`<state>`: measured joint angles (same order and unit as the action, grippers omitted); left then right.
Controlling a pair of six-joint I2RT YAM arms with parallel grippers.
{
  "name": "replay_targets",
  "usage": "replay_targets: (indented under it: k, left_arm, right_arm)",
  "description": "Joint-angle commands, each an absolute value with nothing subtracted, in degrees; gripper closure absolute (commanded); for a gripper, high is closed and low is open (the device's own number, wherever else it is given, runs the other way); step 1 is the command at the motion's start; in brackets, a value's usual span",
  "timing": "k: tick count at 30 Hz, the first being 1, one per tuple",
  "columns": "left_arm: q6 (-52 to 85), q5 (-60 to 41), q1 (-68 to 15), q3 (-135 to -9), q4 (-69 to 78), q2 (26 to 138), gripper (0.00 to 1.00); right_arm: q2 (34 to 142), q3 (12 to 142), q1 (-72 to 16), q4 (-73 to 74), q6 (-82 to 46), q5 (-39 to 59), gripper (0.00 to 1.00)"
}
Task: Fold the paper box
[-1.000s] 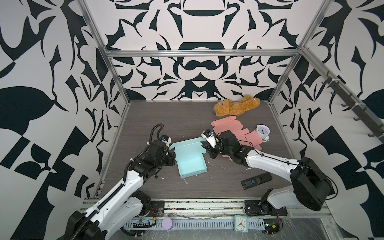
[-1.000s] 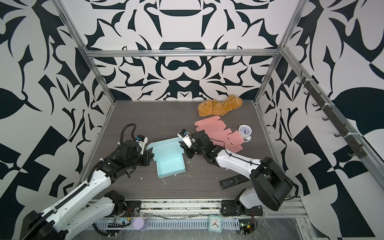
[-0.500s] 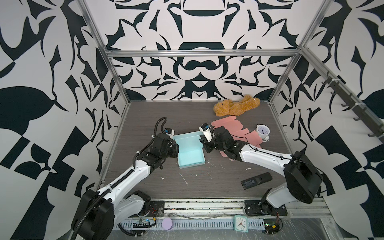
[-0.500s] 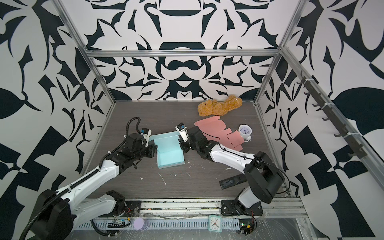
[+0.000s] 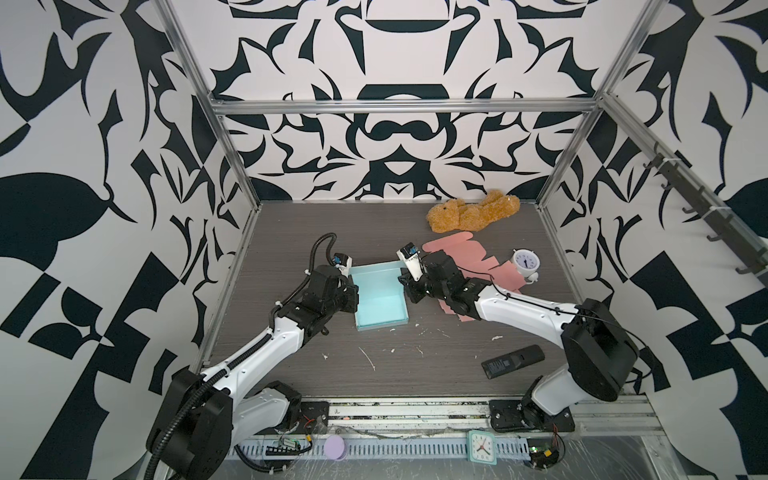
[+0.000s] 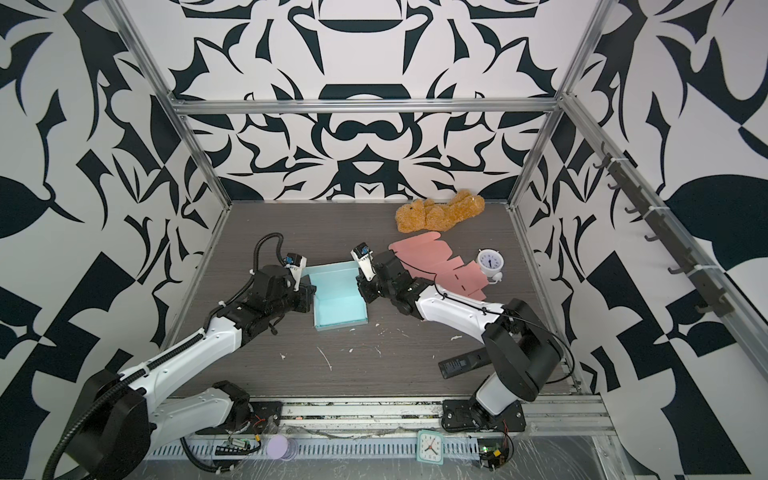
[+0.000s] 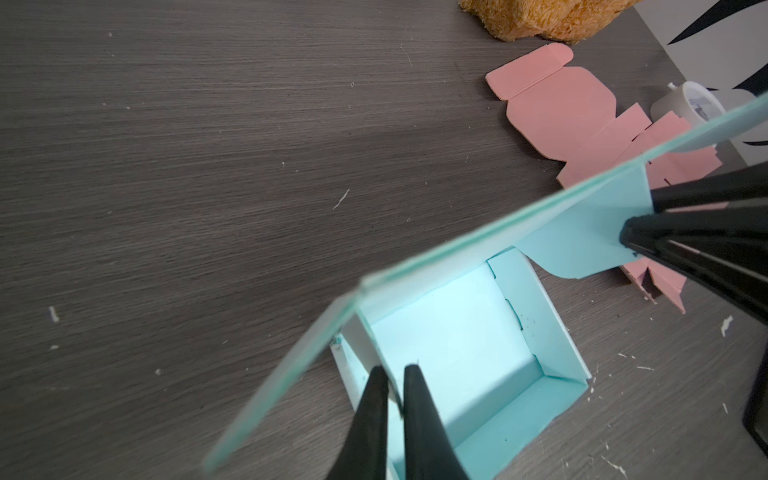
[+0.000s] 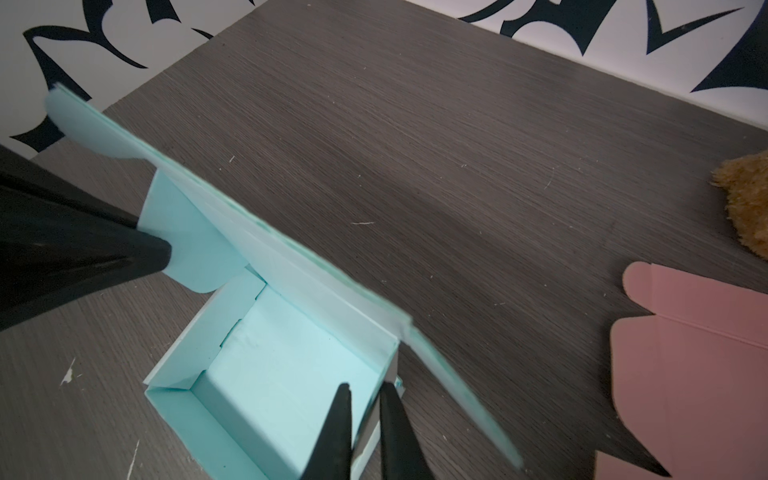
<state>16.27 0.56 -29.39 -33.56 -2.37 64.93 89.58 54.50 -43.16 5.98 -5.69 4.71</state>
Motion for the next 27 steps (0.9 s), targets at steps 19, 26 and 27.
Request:
replay_targets:
  k: [19,26,27]
  left_arm:
    - [15.88,5.97,-38.22,-27.82,3.55,65.33,0.87]
    - [17.02,10.35,-41.08,-27.34,4.65,67.07,0.87]
    - [17.04,10.56,-41.21,-27.27,4.59,67.23,0.87]
  right_arm:
    - [86.24,49.09,-44.34,8.1,-7.78,7.49,0.85]
    - [85.81,48.02,-44.3,8.21,-7.39,6.93,0.84]
    - [85.7,47.99,-44.3,8.06,-7.26,6.76,0.84]
